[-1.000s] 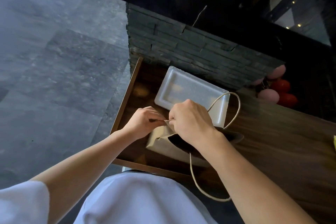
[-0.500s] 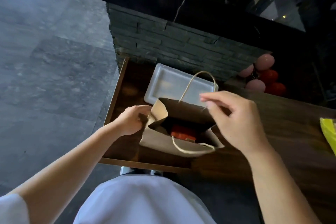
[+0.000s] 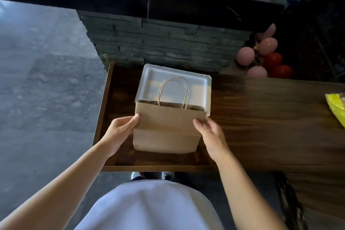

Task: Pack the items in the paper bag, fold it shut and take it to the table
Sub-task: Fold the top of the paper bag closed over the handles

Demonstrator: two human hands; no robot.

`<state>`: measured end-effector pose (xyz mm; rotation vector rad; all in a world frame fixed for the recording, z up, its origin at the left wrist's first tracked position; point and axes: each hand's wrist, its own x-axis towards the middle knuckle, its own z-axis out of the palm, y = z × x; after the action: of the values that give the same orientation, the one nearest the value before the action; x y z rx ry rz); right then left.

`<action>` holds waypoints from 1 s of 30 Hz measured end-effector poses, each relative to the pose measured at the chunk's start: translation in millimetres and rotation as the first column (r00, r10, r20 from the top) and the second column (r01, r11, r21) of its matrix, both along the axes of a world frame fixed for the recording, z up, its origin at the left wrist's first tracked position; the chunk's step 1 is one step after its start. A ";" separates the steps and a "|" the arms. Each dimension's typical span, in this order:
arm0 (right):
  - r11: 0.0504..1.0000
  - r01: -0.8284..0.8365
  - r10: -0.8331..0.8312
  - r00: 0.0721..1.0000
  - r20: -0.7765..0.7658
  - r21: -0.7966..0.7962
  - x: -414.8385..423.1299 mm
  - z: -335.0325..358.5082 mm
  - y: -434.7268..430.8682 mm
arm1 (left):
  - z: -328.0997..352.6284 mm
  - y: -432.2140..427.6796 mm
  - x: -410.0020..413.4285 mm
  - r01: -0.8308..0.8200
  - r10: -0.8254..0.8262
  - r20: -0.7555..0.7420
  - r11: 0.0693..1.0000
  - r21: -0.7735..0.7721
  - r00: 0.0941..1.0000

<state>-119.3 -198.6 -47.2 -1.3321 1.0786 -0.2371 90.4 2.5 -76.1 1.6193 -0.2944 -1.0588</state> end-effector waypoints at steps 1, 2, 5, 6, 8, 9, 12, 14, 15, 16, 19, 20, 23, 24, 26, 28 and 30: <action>0.998 0.062 -0.062 0.998 -0.026 -0.029 5.2 -4.1 1.4 | -0.7 -5.2 -2.9 -0.073 0.075 -0.023 0.995 0.065 0.997; 0.993 0.088 -0.095 0.991 -0.089 -0.081 9.7 -8.8 2.6 | -2.2 -10.4 -5.2 -0.117 0.120 -0.015 0.986 0.120 0.993; 0.964 0.065 -0.125 0.967 -0.224 -0.259 18.5 -18.5 2.6 | -1.7 -23.4 -8.7 -0.214 0.196 0.104 0.956 0.203 0.975; 0.939 0.037 -0.125 0.963 -0.239 -0.342 19.3 -18.3 2.5 | 0.4 -25.3 -9.0 -0.229 0.184 0.203 0.947 0.224 0.962; 0.808 -0.094 -0.076 0.962 -0.262 -0.582 15.8 -18.2 3.5 | 3.9 -23.0 -10.3 -0.174 -0.024 0.566 0.940 0.295 0.824; 0.697 -0.191 -0.030 0.955 -0.294 -0.691 13.4 -18.3 5.2 | 5.6 -20.8 -11.8 -0.124 -0.159 0.736 0.941 0.314 0.659; 0.449 -0.435 0.164 0.899 -0.407 -0.781 12.5 -13.7 13.1 | 11.0 -15.6 -19.3 0.127 -0.354 0.859 0.935 0.331 0.371; 0.370 -0.550 0.323 0.832 -0.451 -0.749 20.2 -11.0 20.1 | 10.2 -18.3 -24.7 0.253 -0.409 0.854 0.906 0.339 0.320; 0.342 -0.573 0.383 0.809 -0.446 -0.745 26.5 -10.7 24.5 | 8.4 -20.7 -27.2 0.283 -0.417 0.862 0.897 0.339 0.289; 0.325 -0.589 0.423 0.790 -0.443 -0.740 33.9 -10.6 29.0 | 6.5 -23.7 -29.7 0.293 -0.410 0.871 0.897 0.331 0.270; 0.336 -0.628 0.481 0.755 -0.445 -0.702 48.7 -12.0 35.7 | 2.3 -28.2 -31.6 0.263 -0.376 0.877 0.916 0.303 0.299; 0.342 -0.640 0.492 0.746 -0.450 -0.688 48.3 -14.2 31.6 | 0.5 -26.6 -29.3 0.239 -0.362 0.876 0.925 0.296 0.319; 0.453 -0.583 0.409 0.808 -0.424 -0.674 26.7 -26.6 5.6 | -8.0 -12.9 -14.9 0.142 -0.289 0.831 0.957 0.252 0.475; 0.534 -0.535 0.355 0.845 -0.401 -0.655 15.3 -31.0 -3.5 | -11.6 -7.8 -9.6 0.101 -0.266 0.786 0.962 0.253 0.558; 0.687 -0.456 0.281 0.885 -0.372 -0.566 -4.4 -39.1 -16.0 | -18.6 0.2 -0.9 0.040 -0.224 0.618 0.954 0.297 0.753; 0.797 -0.413 0.275 0.898 -0.344 -0.441 -14.6 -45.1 -20.7 | -25.6 4.6 4.8 0.066 -0.175 0.380 0.957 0.284 0.908; 0.890 -0.354 0.279 0.921 -0.272 -0.289 -17.7 -46.6 -21.0 | -30.8 6.8 9.2 0.109 -0.119 0.061 0.982 0.152 0.991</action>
<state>-137.0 -219.7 -93.8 -1.8559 1.0129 -0.0211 99.7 9.3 -107.0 1.7928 -0.3660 -1.1346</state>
